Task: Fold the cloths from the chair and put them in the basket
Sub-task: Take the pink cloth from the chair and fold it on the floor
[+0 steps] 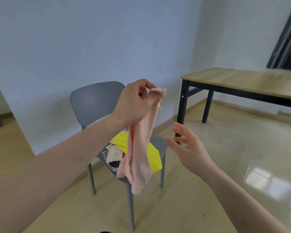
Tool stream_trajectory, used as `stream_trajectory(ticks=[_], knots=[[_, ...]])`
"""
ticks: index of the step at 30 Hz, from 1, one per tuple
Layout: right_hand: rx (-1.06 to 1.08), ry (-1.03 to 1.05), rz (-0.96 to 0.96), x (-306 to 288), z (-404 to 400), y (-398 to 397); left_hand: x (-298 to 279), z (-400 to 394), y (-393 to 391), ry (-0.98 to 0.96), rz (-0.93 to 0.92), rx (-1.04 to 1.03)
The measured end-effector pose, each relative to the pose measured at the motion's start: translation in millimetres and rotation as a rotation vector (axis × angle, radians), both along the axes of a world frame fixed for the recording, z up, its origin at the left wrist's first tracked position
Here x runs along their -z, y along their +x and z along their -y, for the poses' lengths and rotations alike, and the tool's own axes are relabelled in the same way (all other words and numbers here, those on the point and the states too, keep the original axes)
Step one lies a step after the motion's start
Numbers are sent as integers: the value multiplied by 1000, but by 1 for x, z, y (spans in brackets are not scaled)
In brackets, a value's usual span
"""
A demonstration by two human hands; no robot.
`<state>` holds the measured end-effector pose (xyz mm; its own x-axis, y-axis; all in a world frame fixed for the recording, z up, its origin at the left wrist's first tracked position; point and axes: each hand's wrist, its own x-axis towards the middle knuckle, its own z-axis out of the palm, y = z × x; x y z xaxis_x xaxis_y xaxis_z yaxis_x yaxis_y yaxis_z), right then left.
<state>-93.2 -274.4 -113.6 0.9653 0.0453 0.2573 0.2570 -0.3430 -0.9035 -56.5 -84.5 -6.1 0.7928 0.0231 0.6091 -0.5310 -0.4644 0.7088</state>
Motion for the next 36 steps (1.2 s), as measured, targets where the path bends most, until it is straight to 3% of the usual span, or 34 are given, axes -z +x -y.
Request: stream_trajectory(ticks=[4, 8, 15, 18, 23, 30, 33, 36], knots=[[-31, -10, -52, -20, 18, -34, -15, 22, -44, -14, -47, 162], [-131, -10, -110, -17, 46, -66, -5, 41, -69, 93, -141, 289], [-15, 39, -206, 25, 104, -102, 42, 64, -76, 211, -192, 332], [39, -108, -204, 46, 128, -108, 77, 67, -66, 228, -265, 310], [96, -588, -291, 103, 155, -114, 150, 65, -59, 145, -393, 260], [109, -764, -370, 160, 173, -106, 243, 57, -42, 407, -536, 229], [28, -968, -497, 191, 181, -109, 272, 59, -41, 446, -591, 208], [35, -1040, -617, 219, 189, -112, 320, 57, -39, 506, -710, 171]])
